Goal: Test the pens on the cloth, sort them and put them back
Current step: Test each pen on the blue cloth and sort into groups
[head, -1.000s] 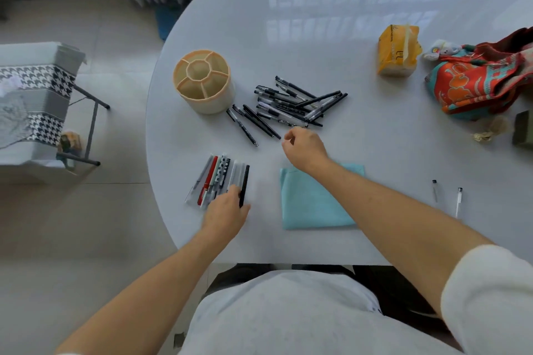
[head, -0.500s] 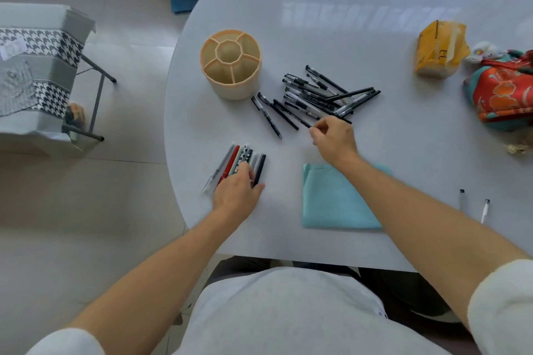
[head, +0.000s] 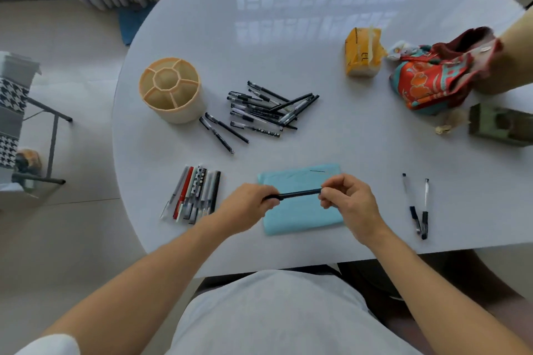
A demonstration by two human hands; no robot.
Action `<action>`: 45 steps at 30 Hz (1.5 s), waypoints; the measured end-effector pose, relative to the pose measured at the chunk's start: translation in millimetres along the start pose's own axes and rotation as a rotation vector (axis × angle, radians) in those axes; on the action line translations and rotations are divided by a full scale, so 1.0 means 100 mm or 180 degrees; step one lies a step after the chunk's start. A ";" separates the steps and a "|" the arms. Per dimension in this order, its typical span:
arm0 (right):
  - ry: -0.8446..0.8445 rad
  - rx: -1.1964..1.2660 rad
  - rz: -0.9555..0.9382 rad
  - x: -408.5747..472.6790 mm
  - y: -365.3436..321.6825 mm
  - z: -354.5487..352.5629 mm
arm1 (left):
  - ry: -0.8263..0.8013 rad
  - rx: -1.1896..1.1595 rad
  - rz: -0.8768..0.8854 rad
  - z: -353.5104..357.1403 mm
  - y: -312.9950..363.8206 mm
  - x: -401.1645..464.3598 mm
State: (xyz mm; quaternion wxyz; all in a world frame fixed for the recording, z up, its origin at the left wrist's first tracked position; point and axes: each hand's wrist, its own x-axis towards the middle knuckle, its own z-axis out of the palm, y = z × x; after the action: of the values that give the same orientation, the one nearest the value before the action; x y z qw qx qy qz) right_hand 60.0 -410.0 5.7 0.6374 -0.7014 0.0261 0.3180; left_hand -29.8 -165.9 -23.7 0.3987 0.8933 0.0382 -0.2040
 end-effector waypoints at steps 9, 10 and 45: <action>-0.0096 -0.0129 0.0143 -0.06 0.19 0.14 | 0.0194 0.0416 0.0184 0.30 0.34 0.08; 0.0144 -0.0083 0.0134 -0.01 0.17 0.12 | 0.0339 0.0558 0.0144 0.29 0.31 0.08; 0.0258 -0.0011 -0.0033 0.13 0.08 -0.06 | 0.0557 0.0393 0.0082 0.38 0.18 0.13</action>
State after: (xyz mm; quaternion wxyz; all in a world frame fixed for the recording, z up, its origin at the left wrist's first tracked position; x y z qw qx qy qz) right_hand 69.2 -411.9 -7.4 0.6361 -0.7150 0.0477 0.2861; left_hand -26.9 -206.6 -39.0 0.3407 0.9310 0.0487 -0.1220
